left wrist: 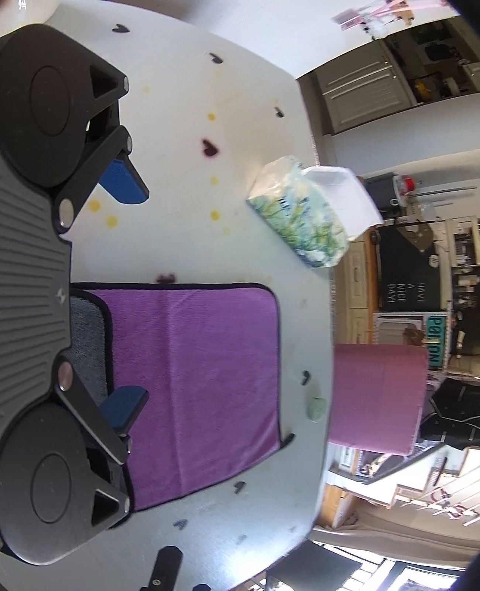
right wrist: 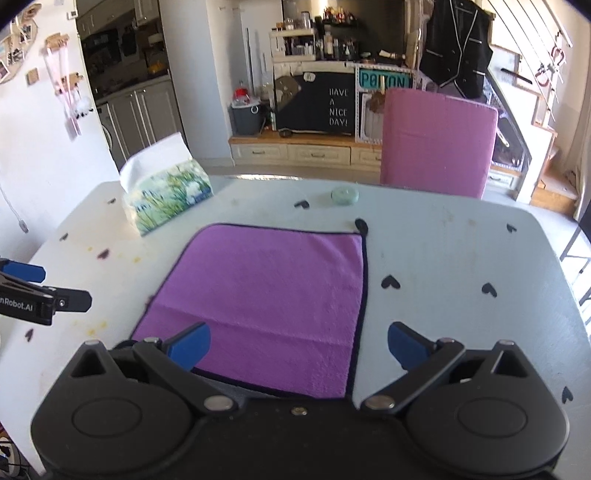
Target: Fold towel
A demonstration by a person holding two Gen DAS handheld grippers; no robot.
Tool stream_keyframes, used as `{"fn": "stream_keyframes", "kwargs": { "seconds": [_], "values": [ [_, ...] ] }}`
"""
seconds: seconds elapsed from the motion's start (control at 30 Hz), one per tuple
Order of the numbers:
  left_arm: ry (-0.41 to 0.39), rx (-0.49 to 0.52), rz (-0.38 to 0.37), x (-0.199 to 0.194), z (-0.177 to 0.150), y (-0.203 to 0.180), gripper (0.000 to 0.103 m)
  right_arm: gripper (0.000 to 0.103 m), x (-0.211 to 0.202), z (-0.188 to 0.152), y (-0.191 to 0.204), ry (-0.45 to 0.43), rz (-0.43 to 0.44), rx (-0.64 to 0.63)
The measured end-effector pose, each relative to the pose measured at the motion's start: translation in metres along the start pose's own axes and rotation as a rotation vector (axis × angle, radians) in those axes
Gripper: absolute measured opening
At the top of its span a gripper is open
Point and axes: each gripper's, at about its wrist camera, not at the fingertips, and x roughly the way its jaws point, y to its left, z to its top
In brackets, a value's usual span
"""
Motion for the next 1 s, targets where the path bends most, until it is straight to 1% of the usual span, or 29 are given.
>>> {"fn": "stream_keyframes", "kwargs": {
  "seconds": [0.2,0.4,0.47,0.53,0.6,0.67,0.7,0.77,0.8,0.87,0.93,1.0],
  "values": [
    [0.062,0.014,0.002,0.030,-0.010,-0.001,0.103,0.102,0.026,-0.014,-0.009,0.042,-0.014,-0.006],
    [0.109,0.011,-0.007,0.052,-0.022,0.002,0.103,0.102,0.047,-0.028,-0.016,0.110,-0.010,-0.011],
    [0.122,0.018,-0.004,0.057,-0.027,0.002,0.103,0.102,0.052,-0.033,-0.016,0.135,-0.020,-0.020],
    [0.142,0.039,-0.005,0.063,-0.031,0.000,0.100,0.102,0.058,-0.038,-0.016,0.150,-0.032,-0.032],
    [0.160,0.060,-0.025,0.068,-0.034,-0.001,0.095,0.102,0.062,-0.041,-0.018,0.168,-0.036,-0.031],
    [0.170,0.077,-0.035,0.071,-0.038,-0.004,0.093,0.101,0.065,-0.043,-0.021,0.185,-0.018,-0.017],
    [0.174,0.084,-0.042,0.072,-0.039,-0.005,0.093,0.099,0.066,-0.045,-0.022,0.190,-0.018,-0.006],
    [0.185,0.111,-0.054,0.075,-0.042,-0.007,0.090,0.081,0.069,-0.046,-0.026,0.214,-0.001,0.016],
    [0.189,0.125,-0.059,0.077,-0.044,-0.009,0.087,0.077,0.071,-0.047,-0.030,0.232,0.027,0.039],
    [0.198,0.138,-0.068,0.079,-0.045,-0.009,0.082,0.062,0.075,-0.049,-0.034,0.259,0.059,0.074],
    [0.212,0.130,-0.081,0.081,-0.045,-0.008,0.076,0.055,0.077,-0.051,-0.036,0.276,0.073,0.081],
    [0.220,0.113,-0.093,0.083,-0.044,-0.006,0.073,0.054,0.077,-0.053,-0.037,0.284,0.078,0.070]
  ]
}}
